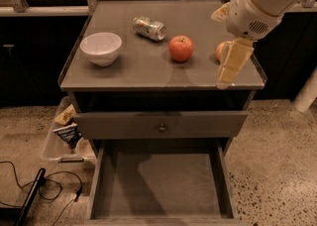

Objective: Place apple into middle drawer

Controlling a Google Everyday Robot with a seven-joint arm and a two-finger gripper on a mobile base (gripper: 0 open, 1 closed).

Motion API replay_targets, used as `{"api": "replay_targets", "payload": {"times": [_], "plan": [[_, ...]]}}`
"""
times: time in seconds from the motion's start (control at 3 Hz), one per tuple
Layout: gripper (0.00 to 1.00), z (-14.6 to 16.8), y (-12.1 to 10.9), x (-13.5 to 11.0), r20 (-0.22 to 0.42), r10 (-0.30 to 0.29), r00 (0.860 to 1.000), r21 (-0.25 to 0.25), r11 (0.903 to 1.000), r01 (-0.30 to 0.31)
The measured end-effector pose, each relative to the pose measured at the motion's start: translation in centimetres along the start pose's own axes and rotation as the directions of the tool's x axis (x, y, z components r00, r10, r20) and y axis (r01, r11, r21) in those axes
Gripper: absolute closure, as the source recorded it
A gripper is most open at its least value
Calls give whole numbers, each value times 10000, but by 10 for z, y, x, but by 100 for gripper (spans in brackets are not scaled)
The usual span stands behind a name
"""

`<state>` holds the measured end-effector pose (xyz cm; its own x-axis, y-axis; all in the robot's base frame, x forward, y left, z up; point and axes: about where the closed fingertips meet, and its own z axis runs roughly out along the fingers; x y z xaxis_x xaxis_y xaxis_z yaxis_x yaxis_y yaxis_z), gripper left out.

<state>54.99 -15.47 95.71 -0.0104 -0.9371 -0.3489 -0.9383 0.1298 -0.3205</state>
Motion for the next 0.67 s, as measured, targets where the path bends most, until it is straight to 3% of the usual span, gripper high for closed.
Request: {"api": "replay_targets", "payload": {"times": [0.67], "plan": [[0,50,-41,-1,1038,236,9943,85,9997,-246]]}}
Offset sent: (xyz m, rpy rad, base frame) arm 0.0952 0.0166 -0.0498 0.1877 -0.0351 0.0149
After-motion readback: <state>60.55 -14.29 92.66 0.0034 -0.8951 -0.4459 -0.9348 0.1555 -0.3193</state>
